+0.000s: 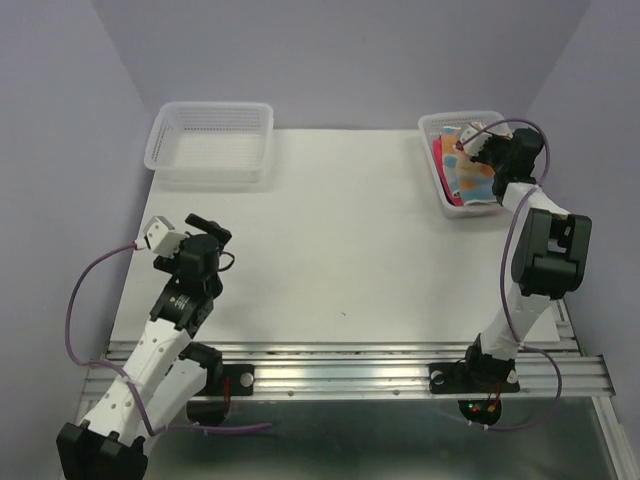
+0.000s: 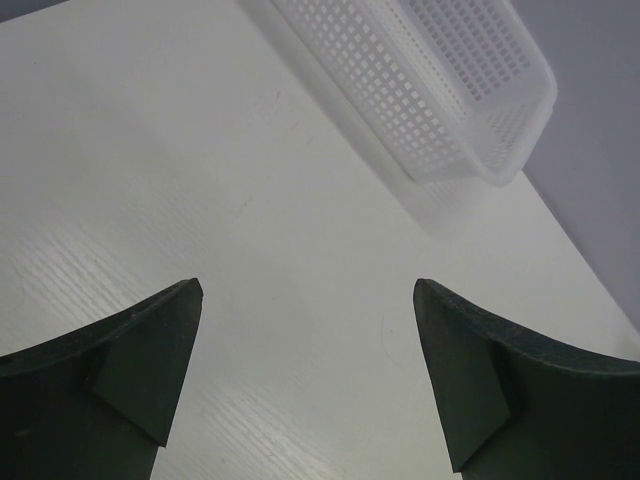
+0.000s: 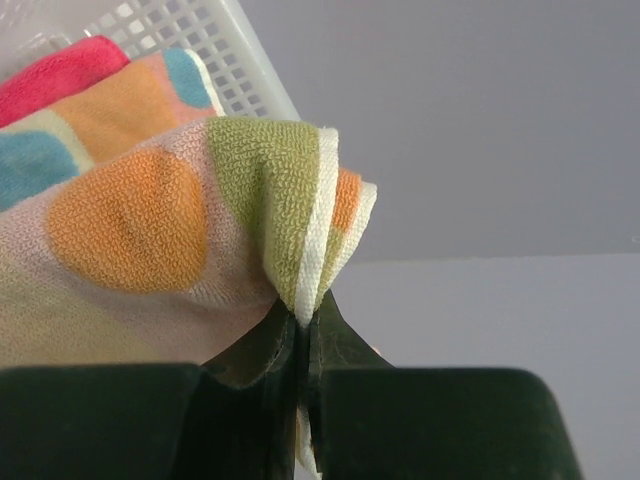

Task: Fold and stack the towels
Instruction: Neatly place the folded towel into the bin

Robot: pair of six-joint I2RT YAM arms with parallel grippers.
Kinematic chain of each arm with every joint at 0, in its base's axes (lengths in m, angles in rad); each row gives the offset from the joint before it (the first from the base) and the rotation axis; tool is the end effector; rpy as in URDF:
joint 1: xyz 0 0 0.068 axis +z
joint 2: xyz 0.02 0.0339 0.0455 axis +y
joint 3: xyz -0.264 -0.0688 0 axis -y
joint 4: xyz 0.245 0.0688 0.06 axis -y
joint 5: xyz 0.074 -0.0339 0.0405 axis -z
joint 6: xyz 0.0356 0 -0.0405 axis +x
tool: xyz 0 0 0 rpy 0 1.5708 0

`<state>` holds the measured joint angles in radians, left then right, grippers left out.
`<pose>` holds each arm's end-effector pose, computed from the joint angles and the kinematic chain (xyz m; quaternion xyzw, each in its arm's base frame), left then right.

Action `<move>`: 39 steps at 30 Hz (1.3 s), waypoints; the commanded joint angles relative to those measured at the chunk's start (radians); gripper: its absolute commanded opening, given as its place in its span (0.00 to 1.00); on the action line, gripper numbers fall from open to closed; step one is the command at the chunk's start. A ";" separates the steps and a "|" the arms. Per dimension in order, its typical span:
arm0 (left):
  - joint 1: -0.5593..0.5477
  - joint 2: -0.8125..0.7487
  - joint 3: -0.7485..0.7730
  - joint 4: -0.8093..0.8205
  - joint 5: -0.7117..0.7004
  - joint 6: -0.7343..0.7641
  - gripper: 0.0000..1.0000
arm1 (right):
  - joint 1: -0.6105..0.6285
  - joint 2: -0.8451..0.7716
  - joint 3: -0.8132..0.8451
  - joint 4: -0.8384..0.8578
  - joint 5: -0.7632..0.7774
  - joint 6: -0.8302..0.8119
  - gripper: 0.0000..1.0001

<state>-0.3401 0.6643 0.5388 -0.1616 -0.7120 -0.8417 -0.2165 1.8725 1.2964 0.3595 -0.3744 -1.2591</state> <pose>0.1582 -0.0313 0.2765 -0.3885 0.6755 -0.0808 0.6215 0.4337 -0.0821 0.2594 -0.4825 0.6060 -0.3068 0.5531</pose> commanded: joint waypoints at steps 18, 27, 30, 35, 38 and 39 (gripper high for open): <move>0.006 0.078 0.024 0.036 -0.043 -0.034 0.99 | 0.042 0.194 0.188 0.136 0.029 0.026 0.11; 0.009 0.104 0.039 0.034 -0.023 -0.028 0.99 | 0.051 0.224 0.208 0.124 0.066 0.021 0.81; 0.009 0.109 0.044 0.040 -0.018 -0.025 0.99 | 0.054 0.206 0.187 0.153 0.060 0.047 1.00; 0.010 0.112 0.062 0.043 0.003 -0.007 0.99 | 0.054 0.130 0.117 0.217 0.039 0.148 1.00; 0.010 0.103 0.076 0.022 0.013 -0.008 0.99 | 0.062 0.058 0.043 0.255 0.006 0.228 1.00; 0.010 0.095 0.079 0.001 0.009 -0.020 0.99 | 0.065 0.004 -0.001 0.257 -0.003 0.260 1.00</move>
<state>-0.3378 0.7788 0.5591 -0.1528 -0.6888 -0.8612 -0.1677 2.0483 1.3903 0.4904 -0.3271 -1.1301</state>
